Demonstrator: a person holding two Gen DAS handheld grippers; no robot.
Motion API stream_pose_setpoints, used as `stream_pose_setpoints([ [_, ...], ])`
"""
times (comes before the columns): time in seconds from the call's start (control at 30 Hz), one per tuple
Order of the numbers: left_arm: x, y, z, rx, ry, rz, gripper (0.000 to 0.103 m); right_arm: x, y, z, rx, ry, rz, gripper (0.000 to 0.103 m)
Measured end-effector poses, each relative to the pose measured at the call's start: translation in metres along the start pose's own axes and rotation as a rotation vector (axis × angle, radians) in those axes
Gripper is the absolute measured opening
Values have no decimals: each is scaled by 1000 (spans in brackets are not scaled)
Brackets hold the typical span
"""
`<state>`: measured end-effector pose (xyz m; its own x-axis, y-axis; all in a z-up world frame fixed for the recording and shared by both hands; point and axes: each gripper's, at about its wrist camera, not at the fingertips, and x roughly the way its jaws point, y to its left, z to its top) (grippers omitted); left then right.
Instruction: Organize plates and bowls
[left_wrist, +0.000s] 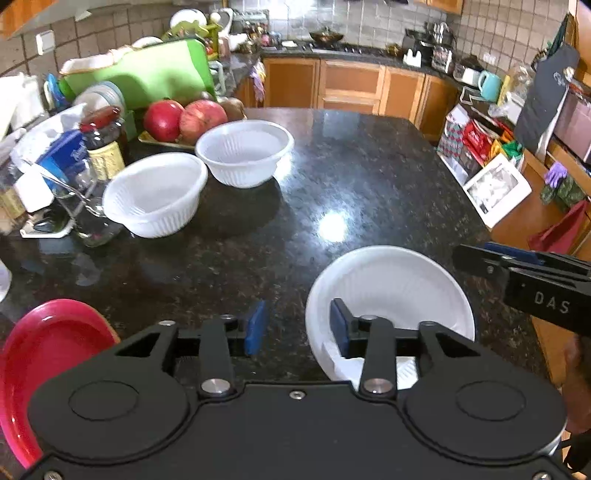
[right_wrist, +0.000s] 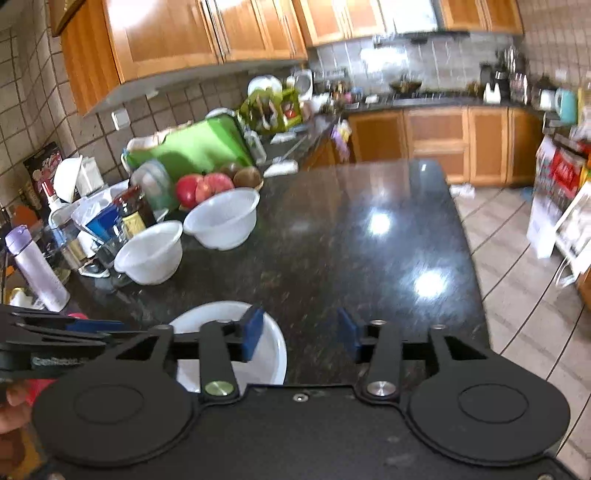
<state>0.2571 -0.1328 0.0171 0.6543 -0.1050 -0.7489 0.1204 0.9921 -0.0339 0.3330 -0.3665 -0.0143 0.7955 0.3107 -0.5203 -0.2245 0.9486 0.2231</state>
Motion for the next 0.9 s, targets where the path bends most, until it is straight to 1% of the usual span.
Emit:
stream_pose_setpoints([
  [0.03,-3,1,0,-3,-16,12,54,-2,1,1,-13,-15,1,58],
  [0.1,-11,3,-1,-7,-52,45,64,-7,5,2,-34,-39,9,63],
  [0.2,-23,9,-2,-18,-113,94,71,-13,15,6,-71,-84,9,65],
  [0.3,-32,20,0,-34,-152,115,76,-21,26,11,-121,-124,25,66],
  [0.4,-38,31,2,-52,-174,133,77,-26,35,18,-134,-129,59,68],
  [0.5,-43,42,5,-61,-206,167,77,-28,44,29,-130,-95,100,68],
  [0.6,-44,55,12,-47,-211,189,77,-24,53,42,-98,-30,141,68],
  [0.67,-44,65,23,-34,-191,179,76,-21,60,53,-83,17,165,68],
  [0.73,-44,76,35,-25,-172,154,76,-17,67,63,-69,43,177,68],
  [0.83,-45,87,54,-12,-151,121,72,-8,77,79,-59,85,164,68],
  [0.9,-43,93,66,-7,-141,101,70,0,84,88,-52,104,149,65],
])
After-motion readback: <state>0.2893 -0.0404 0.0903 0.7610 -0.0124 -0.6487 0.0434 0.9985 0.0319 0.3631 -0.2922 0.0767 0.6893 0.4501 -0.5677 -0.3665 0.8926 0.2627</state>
